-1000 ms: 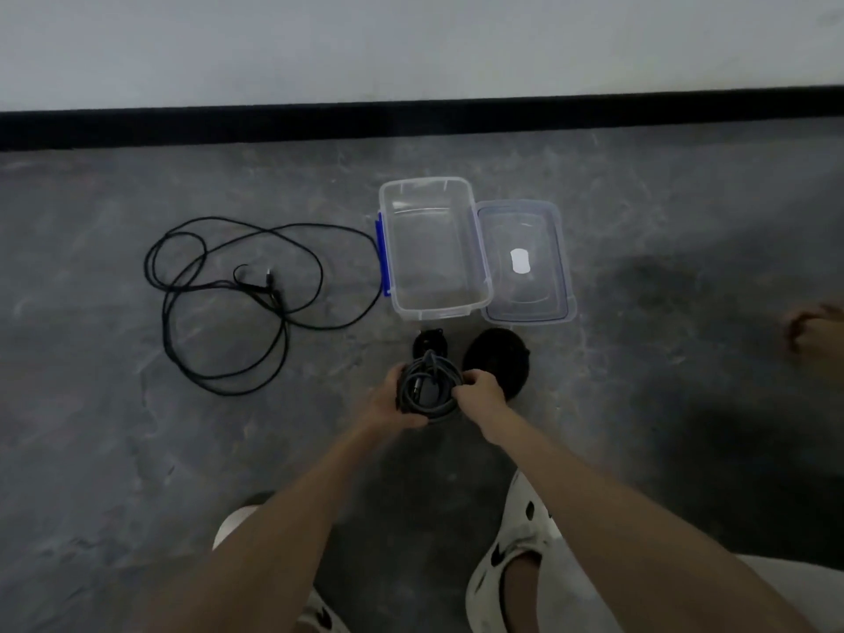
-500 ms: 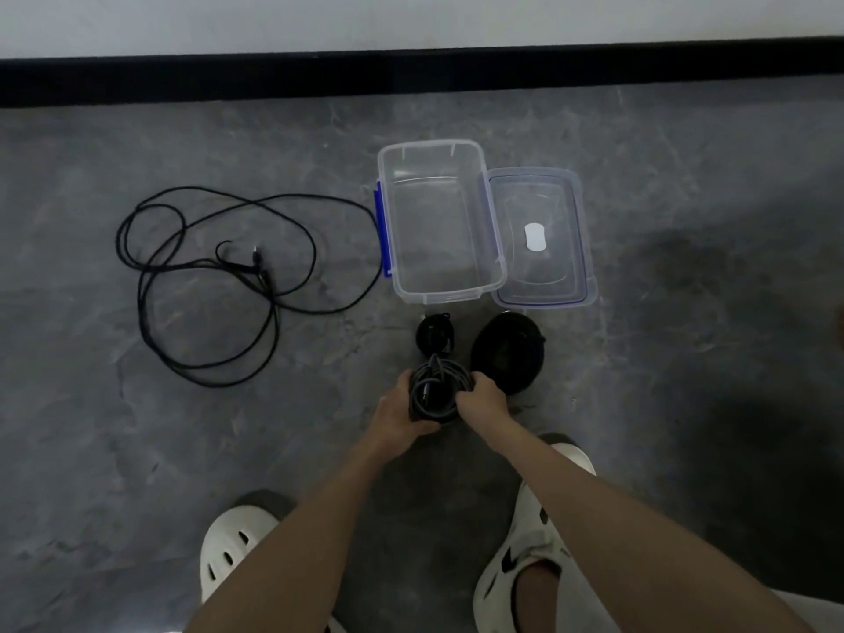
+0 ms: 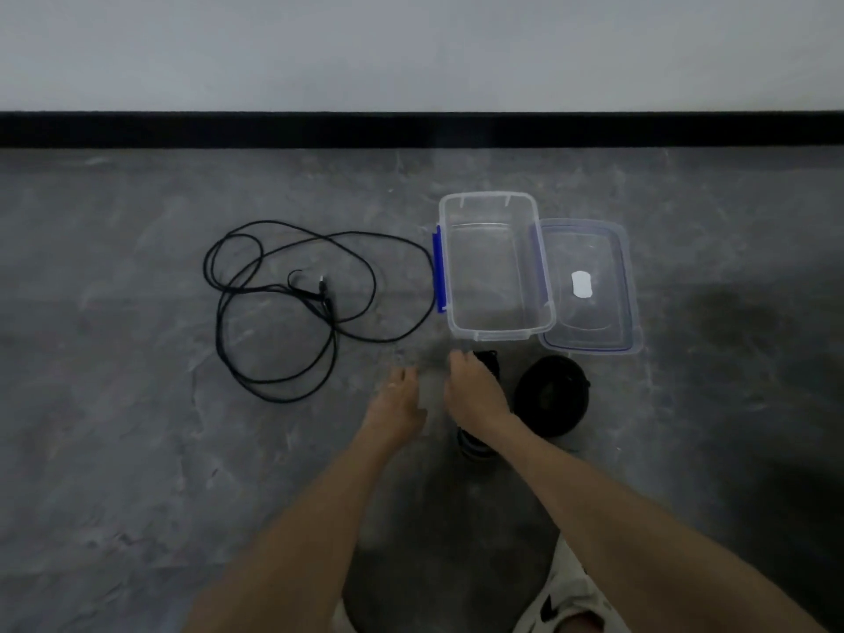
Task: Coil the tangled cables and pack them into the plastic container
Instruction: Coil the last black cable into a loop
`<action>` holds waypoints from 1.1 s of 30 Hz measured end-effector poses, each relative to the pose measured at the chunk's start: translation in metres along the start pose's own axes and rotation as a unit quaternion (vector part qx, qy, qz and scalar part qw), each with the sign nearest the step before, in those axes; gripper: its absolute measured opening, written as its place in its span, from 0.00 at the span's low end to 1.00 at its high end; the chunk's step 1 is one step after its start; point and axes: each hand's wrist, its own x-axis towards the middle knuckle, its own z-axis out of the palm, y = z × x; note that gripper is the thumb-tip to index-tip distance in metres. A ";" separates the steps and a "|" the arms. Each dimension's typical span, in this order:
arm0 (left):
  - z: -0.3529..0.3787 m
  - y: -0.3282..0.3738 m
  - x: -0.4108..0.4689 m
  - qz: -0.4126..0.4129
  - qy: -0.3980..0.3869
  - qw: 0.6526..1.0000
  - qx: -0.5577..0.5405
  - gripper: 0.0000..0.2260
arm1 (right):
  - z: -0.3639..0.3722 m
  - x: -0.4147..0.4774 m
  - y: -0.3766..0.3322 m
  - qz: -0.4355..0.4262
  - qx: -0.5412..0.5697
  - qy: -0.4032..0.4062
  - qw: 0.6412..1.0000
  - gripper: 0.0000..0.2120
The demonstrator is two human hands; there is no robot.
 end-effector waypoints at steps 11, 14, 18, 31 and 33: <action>-0.078 -0.085 0.057 -0.060 0.118 0.991 -0.014 0.15 | 0.028 0.095 -0.101 -0.199 -0.052 -0.029 0.978 0.14; -0.086 -0.107 0.082 -0.033 0.140 0.990 0.005 0.13 | 0.040 0.128 -0.116 -0.210 -0.090 -0.034 0.973 0.15; -0.092 -0.129 0.107 -0.027 0.142 0.989 0.021 0.21 | 0.055 0.160 -0.129 -0.213 -0.117 -0.025 0.970 0.13; -0.089 -0.142 0.105 -0.020 0.186 0.978 0.097 0.08 | 0.054 0.150 -0.116 -0.212 -0.243 0.001 0.947 0.08; -0.101 -0.135 0.096 -0.003 0.204 0.975 0.086 0.08 | 0.031 0.145 -0.119 -0.223 -0.228 0.016 0.947 0.08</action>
